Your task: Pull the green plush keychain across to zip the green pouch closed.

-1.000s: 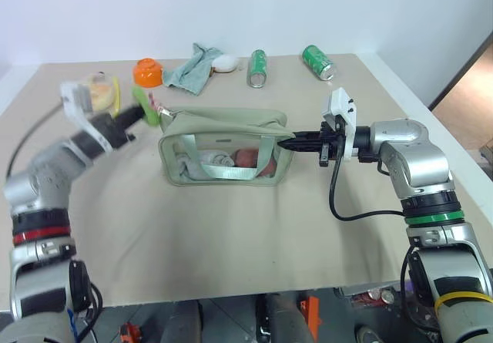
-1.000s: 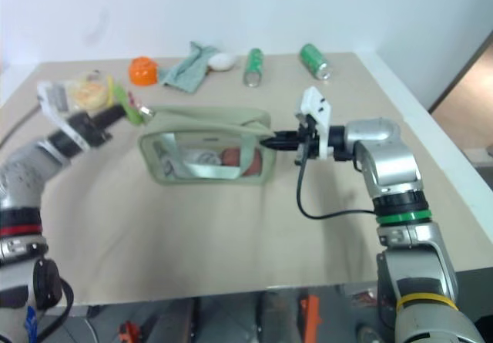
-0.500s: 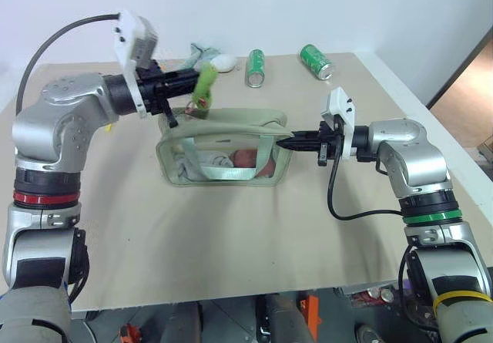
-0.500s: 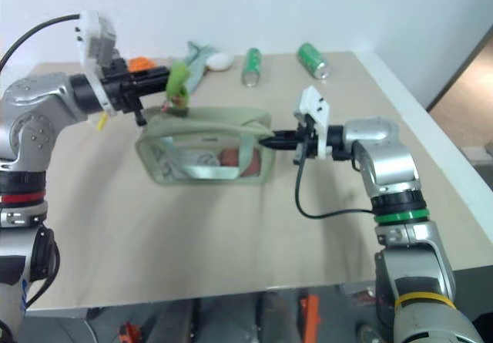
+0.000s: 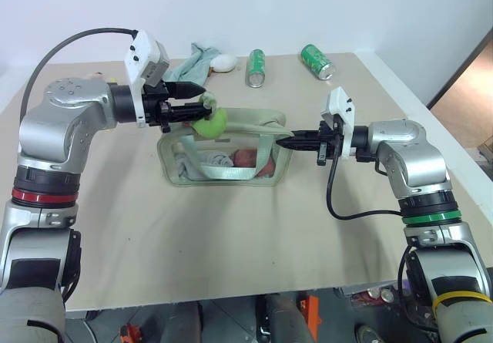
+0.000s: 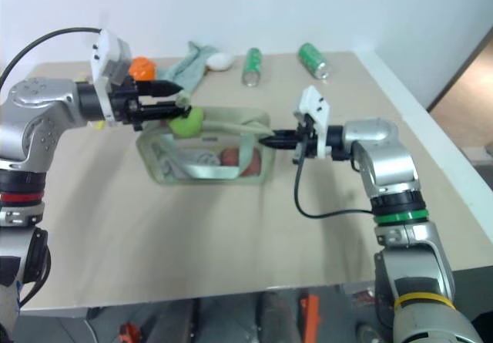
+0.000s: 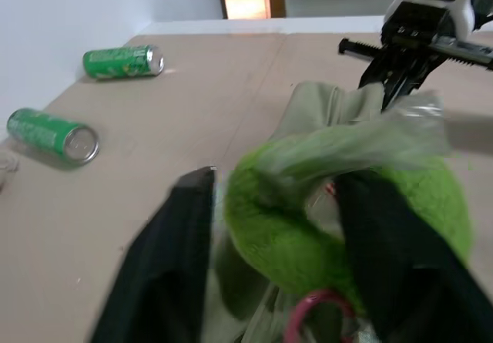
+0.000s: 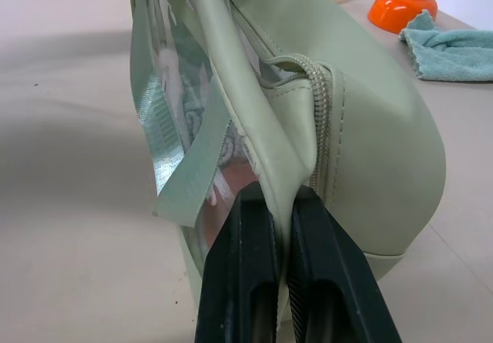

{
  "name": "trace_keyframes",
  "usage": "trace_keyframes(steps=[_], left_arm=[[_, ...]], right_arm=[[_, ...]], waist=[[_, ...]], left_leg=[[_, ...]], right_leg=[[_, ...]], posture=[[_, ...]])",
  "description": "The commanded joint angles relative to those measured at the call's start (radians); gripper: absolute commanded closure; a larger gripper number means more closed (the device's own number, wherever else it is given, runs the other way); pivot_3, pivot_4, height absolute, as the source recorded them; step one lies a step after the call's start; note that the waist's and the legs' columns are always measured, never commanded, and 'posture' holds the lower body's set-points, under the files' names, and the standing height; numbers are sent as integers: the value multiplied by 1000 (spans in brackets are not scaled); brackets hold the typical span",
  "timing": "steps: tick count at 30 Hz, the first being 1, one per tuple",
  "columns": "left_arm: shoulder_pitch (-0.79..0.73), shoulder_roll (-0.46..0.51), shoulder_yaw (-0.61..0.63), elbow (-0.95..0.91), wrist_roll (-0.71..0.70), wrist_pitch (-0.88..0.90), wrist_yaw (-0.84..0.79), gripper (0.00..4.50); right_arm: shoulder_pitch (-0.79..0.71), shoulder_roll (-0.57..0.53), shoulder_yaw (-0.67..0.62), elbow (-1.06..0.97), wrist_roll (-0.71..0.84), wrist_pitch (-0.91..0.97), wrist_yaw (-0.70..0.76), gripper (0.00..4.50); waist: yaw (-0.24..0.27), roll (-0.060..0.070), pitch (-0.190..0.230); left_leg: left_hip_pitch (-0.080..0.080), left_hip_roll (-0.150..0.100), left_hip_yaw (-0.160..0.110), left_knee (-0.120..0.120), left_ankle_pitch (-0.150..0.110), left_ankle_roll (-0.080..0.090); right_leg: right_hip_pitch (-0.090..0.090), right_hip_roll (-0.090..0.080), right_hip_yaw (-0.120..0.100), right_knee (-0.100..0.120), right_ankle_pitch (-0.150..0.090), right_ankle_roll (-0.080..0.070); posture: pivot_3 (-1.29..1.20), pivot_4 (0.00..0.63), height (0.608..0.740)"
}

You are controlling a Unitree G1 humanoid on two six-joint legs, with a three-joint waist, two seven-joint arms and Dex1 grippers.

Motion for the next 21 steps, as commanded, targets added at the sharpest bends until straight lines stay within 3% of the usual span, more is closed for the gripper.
trace_keyframes(steps=[1,3,12,21], left_arm=[[-27,26,33,-15,0,-13,-11,540],[-31,30,55,-18,-17,3,-7,66],[-53,50,152,-11,-102,95,15,66],[-113,22,128,65,-77,97,50,66]], right_arm=[[-6,5,-7,-19,8,-6,0,4500],[-6,9,-5,-18,7,-8,-1,4500],[-10,19,0,-11,4,-17,0,4500],[-4,25,-3,-21,5,-19,-6,4500]], waist=[[0,0,0],[0,0,0],[-2,0,0],[-5,0,0]], left_leg=[[0,0,0,0,0,0],[0,0,0,0,0,0],[0,0,0,0,0,0],[1,0,0,0,0,0]], right_leg=[[0,0,0,0,0,0],[0,0,0,0,0,0],[0,0,0,0,0,0],[0,0,0,0,0,0]], posture=[[0,150,740],[0,150,740],[0,150,740],[0,150,740]])
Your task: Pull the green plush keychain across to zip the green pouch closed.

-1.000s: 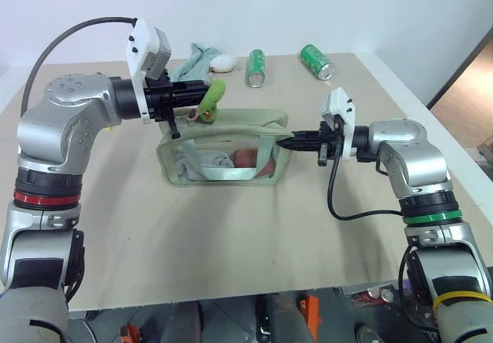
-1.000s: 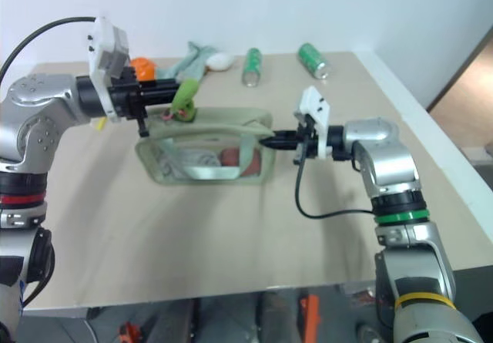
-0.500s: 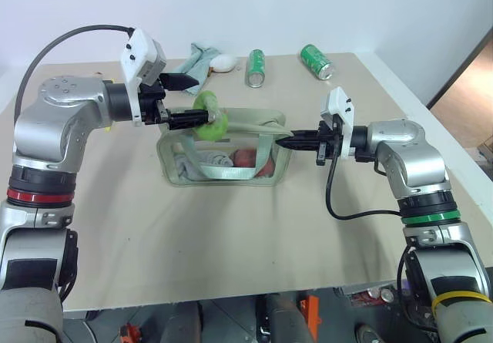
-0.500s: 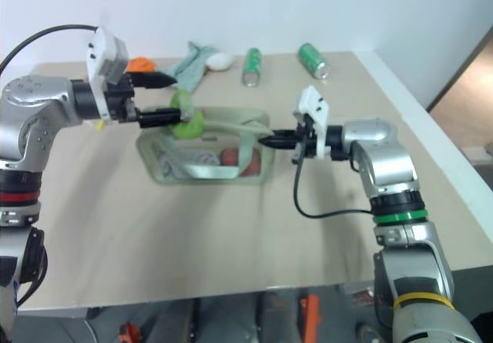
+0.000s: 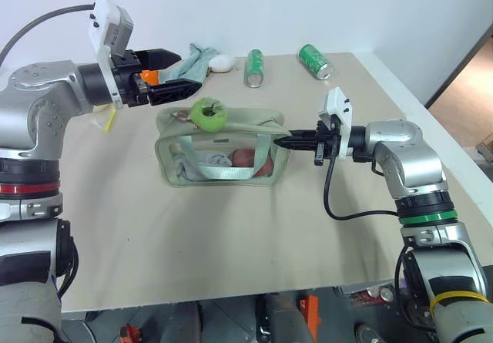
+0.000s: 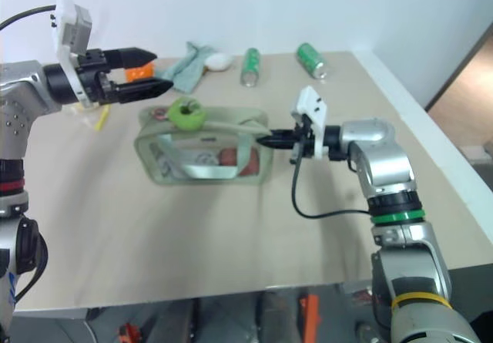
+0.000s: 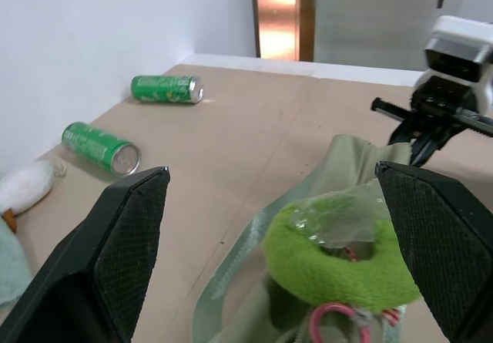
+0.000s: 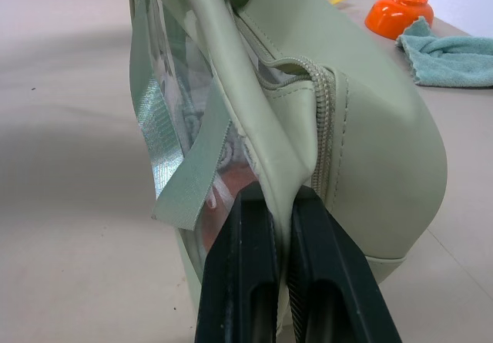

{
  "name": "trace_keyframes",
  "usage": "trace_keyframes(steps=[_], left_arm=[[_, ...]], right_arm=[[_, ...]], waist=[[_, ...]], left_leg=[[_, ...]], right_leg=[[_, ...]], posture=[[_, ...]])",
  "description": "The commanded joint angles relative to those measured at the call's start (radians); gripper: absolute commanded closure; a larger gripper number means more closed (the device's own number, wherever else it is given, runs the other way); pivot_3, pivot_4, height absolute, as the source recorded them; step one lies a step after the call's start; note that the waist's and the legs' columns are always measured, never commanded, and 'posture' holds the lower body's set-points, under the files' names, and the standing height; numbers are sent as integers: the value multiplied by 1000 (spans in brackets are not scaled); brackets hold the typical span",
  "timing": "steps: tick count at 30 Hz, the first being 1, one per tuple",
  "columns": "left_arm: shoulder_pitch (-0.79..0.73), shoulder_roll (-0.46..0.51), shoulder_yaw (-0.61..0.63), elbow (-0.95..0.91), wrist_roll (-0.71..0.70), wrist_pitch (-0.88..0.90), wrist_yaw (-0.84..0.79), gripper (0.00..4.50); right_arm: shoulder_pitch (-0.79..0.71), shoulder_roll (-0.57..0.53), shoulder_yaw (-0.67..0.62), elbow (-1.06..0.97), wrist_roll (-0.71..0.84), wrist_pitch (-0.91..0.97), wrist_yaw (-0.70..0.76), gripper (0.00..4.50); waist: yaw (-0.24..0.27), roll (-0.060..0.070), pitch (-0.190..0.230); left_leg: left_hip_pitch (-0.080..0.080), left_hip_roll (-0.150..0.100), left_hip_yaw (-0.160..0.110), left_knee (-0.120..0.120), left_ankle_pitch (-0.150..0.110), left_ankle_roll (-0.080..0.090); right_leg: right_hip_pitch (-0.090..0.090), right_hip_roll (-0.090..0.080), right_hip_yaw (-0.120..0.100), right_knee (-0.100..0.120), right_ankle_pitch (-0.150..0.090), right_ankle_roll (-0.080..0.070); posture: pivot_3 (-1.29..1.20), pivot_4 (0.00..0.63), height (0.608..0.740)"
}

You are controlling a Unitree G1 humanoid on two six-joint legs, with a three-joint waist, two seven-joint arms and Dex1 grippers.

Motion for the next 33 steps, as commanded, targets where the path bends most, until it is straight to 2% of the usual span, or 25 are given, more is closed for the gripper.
trace_keyframes(steps=[1,4,9,15,19,22,33], left_arm=[[-53,2,19,-4,-5,-6,6,66],[-60,8,63,-12,-51,21,2,66],[23,76,215,-60,-200,99,-48,66],[324,166,304,-125,-257,145,-108,66],[477,155,303,-175,-253,134,-85,66],[538,129,282,-221,-261,133,-65,66],[526,82,215,-199,-235,111,-25,66]], right_arm=[[1,7,-4,-28,8,-3,-4,4500],[12,3,-7,-41,12,4,-9,4500],[30,-1,-12,-61,16,15,-17,4500],[38,6,-7,-67,19,22,-24,4500],[36,8,-1,-66,19,27,-20,4500],[29,10,1,-60,18,27,-17,4500],[28,2,-4,-71,21,36,-14,4500]], waist=[[-1,0,0],[-2,0,0],[-12,0,0],[-17,0,0],[-16,-3,0],[-16,-3,-1],[-15,-3,-1]], left_leg=[[0,0,0,0,0,0],[0,0,0,0,0,0],[0,0,0,0,0,0],[2,0,1,-1,0,0],[1,1,1,0,0,0],[1,1,1,0,0,0],[1,1,1,0,0,0]], right_leg=[[0,0,0,0,0,0],[0,0,0,0,0,1],[0,0,0,0,1,2],[0,0,1,0,-1,-1],[1,0,1,0,0,-1],[0,0,1,0,0,-1],[0,0,1,0,0,-1]], posture=[[0,150,740],[0,150,740],[0,150,740],[0,150,740],[0,150,740],[0,150,740],[0,150,740]])
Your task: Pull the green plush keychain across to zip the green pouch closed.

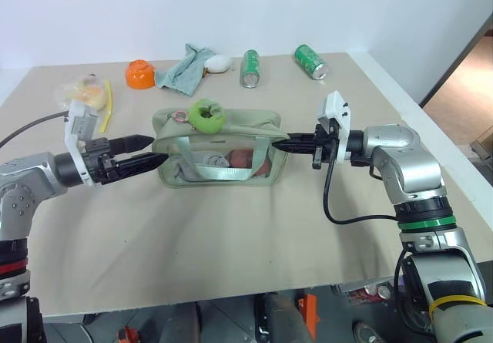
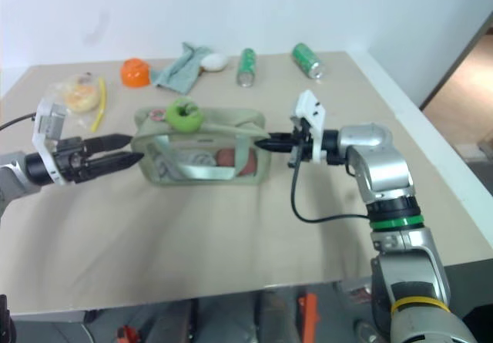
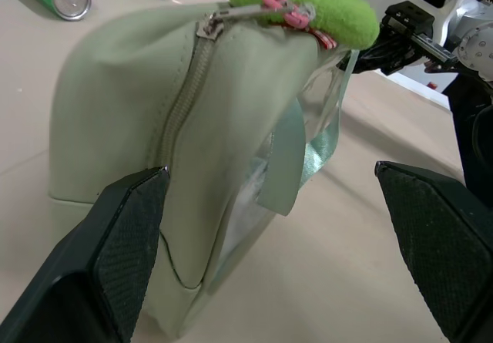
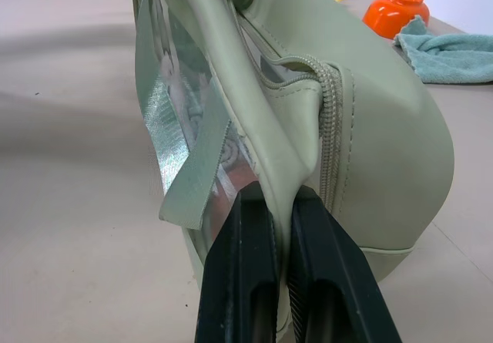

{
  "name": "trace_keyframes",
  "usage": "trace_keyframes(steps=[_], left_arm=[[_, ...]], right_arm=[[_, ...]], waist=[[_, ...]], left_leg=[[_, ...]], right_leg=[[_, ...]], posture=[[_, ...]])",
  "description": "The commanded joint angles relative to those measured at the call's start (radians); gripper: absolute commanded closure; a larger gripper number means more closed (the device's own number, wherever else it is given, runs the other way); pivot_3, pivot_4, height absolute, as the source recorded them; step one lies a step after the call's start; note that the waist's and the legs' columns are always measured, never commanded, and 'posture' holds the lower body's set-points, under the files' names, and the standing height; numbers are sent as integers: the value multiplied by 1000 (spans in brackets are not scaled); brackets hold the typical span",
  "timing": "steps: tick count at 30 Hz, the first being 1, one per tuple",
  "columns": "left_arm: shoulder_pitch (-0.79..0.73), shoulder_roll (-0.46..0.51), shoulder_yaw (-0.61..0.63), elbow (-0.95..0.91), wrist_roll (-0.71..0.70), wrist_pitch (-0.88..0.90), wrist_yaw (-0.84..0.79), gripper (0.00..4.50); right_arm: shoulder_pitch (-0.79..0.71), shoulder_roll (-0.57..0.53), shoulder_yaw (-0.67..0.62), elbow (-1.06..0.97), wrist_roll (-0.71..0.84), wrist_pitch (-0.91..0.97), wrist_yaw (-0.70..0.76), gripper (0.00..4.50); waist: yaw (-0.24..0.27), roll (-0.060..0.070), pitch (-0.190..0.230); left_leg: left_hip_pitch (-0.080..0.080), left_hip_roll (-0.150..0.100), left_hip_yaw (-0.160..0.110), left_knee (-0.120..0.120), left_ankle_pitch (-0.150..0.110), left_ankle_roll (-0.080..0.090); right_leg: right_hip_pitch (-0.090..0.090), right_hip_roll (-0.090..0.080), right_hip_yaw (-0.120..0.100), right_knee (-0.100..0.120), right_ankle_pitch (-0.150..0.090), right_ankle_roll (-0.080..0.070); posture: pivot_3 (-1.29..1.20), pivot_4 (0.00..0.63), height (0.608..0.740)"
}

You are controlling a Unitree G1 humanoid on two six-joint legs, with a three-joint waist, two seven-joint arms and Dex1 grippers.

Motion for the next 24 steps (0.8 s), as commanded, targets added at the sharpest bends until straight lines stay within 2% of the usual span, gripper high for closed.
trace_keyframes(steps=[1,3,5,7,14,15,24], left_arm=[[-37,2,-8,22,17,-32,10,66],[-59,-9,-18,53,33,-49,22,704],[-79,-24,-18,70,19,-38,35,1158],[-80,-31,-12,64,-2,-28,26,1968],[-57,-39,-11,32,-30,-7,29,4330],[-55,-40,-11,29,-32,-5,32,4448],[-30,-53,-21,12,-4,-13,88,4448]], right_arm=[[-6,-7,1,-25,8,12,6,4500],[-2,-9,-1,-30,9,15,4,4500],[2,-11,-2,-35,11,17,2,4500],[6,-13,-3,-40,12,19,-1,4500],[13,-17,-3,-46,15,26,-3,4500],[13,-17,-3,-46,15,27,-2,4500],[-5,-8,-14,-18,19,29,-10,4500]], waist=[[0,0,0],[0,0,0],[1,0,0],[1,0,0],[0,0,0],[0,0,0],[5,0,0]], left_leg=[[0,0,0,0,0,0],[0,0,0,0,0,0],[0,0,0,0,0,0],[0,0,0,0,0,0],[0,0,0,0,0,0],[0,0,0,0,0,0],[0,0,0,0,0,0]], right_leg=[[0,0,0,0,0,0],[0,0,0,0,0,0],[0,0,0,0,0,0],[0,0,0,0,0,0],[0,0,0,0,0,0],[0,0,0,0,0,0],[0,0,0,0,0,0]], posture=[[0,150,740],[0,150,740],[0,150,740],[0,150,740],[0,150,740],[0,150,740],[0,150,740]])
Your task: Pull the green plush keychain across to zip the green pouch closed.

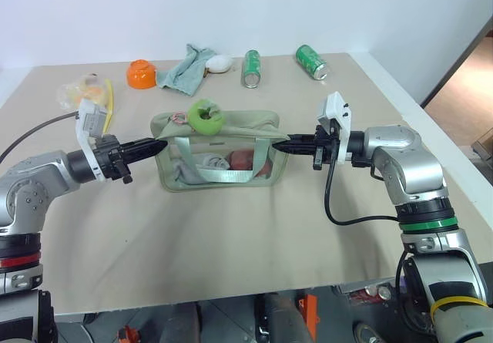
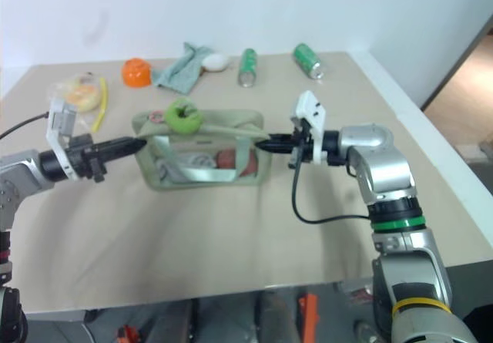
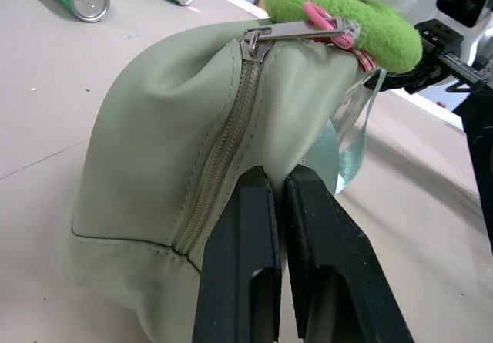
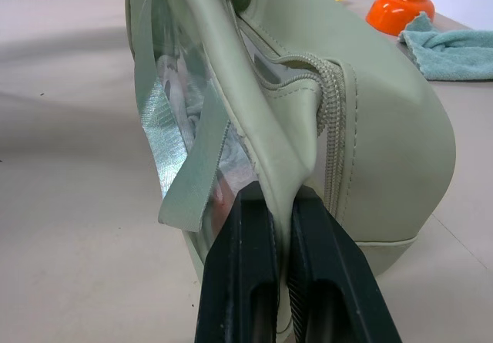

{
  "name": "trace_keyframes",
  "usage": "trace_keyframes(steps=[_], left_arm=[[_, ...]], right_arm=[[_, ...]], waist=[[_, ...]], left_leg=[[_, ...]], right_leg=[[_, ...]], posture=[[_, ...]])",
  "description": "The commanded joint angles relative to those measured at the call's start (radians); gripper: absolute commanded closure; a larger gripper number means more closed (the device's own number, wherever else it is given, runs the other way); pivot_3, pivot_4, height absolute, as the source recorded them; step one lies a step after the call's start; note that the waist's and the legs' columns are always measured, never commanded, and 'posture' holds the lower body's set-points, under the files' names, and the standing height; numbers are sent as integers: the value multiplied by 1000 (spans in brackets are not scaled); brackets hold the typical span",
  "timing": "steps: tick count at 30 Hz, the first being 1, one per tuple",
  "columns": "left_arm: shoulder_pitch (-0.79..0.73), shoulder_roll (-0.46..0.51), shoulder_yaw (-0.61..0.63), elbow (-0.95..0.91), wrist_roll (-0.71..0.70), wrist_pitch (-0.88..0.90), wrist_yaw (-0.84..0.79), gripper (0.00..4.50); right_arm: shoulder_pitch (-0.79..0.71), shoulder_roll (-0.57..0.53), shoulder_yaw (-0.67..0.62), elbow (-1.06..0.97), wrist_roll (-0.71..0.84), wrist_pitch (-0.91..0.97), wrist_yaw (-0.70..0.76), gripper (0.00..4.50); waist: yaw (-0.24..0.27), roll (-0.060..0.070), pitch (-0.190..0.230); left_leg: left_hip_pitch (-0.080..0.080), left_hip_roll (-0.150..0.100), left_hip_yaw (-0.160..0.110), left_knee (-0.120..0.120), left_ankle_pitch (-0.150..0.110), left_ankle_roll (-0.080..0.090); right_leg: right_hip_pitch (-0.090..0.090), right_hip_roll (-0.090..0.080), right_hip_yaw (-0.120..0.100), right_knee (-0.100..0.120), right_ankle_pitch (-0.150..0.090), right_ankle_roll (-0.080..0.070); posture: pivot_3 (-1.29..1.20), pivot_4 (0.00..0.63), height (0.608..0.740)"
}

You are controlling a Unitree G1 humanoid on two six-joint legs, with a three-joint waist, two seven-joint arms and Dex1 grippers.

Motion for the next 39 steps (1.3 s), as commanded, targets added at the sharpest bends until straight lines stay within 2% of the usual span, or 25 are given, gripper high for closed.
trace_keyframes(steps=[1,4,9,10,18,22,28,32,39], left_arm=[[10,-4,6,-27,-1,-9,13,4482],[13,-7,5,-30,-1,-12,19,4500],[13,-9,6,-28,-5,-16,25,4500],[13,-9,7,-28,-6,-16,26,4500],[15,-8,10,-26,-4,-19,28,4500],[20,-7,14,-24,-5,-24,27,4500],[14,-11,13,-16,-4,-29,28,4500],[10,-14,12,-11,-1,-34,26,4500],[16,-25,14,-12,1,-41,32,4500]], right_arm=[[-23,2,-24,15,20,16,-11,4148],[-30,-5,-40,4,54,39,10,3223],[-27,-41,-47,1,66,50,29,1388],[-30,-52,-59,0,77,52,37,1193],[-110,-166,-143,78,67,-50,45,1193],[-182,-108,-153,47,86,-91,-10,1193],[-221,25,29,-154,31,-123,1,1193],[-263,60,116,-150,-45,-197,18,1193],[-319,112,176,-70,-102,-285,54,1193]], waist=[[0,0,0],[1,0,0],[5,0,0],[6,0,0],[11,0,0],[4,0,0],[5,0,0],[11,1,0],[15,1,0]], left_leg=[[0,0,0,0,0,0],[0,0,0,0,0,0],[0,0,0,0,0,0],[0,0,0,0,0,0],[-1,0,0,0,0,0],[0,0,1,0,0,0],[0,0,1,-1,0,0],[-1,0,0,0,0,0],[-1,0,0,-1,0,0]], right_leg=[[0,0,0,0,0,0],[0,0,0,0,0,0],[0,0,0,0,0,0],[0,0,0,0,0,0],[-1,0,0,-1,0,0],[-1,0,0,0,0,-1],[-1,0,0,0,0,0],[-1,0,0,0,0,0],[-1,0,0,0,0,0]], posture=[[0,150,740],[0,150,740],[0,150,740],[0,150,740],[0,150,740],[0,150,740],[0,150,740],[0,150,740],[0,150,740]])
